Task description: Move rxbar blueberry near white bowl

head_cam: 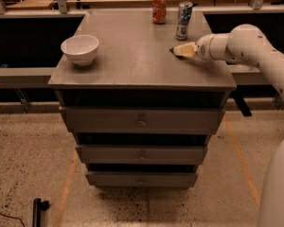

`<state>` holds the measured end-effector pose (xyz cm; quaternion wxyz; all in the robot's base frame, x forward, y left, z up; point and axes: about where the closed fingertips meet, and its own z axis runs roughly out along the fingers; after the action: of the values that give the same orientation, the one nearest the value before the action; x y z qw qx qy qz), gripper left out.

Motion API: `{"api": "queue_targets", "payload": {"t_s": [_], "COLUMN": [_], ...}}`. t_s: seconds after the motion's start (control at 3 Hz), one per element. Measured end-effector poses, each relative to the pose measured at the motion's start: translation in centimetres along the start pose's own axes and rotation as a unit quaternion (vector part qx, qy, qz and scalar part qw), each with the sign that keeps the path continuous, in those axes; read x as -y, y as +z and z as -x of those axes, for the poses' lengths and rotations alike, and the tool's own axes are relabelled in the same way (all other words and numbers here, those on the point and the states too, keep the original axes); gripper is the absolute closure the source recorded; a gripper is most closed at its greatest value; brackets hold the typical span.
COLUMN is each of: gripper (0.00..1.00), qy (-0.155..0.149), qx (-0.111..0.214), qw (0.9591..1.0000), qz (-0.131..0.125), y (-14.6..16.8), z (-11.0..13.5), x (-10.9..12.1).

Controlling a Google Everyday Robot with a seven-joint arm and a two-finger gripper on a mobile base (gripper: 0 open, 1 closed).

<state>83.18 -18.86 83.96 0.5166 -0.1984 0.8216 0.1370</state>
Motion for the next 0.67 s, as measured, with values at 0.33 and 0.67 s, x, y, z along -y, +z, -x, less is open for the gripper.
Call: {"api": "queue_targets", "payload": {"t_s": [0.33,0.67], "gripper": [0.40,0.39], "qy": [0.002,0.002], "qx": [-0.015,-0.015], "qw": [0.9999,0.9999], "qz": [-0.006,-0.007], "y": [0.48,0.36], "z": [-0.85,-0.60], "x": [0.17,0.17]}}
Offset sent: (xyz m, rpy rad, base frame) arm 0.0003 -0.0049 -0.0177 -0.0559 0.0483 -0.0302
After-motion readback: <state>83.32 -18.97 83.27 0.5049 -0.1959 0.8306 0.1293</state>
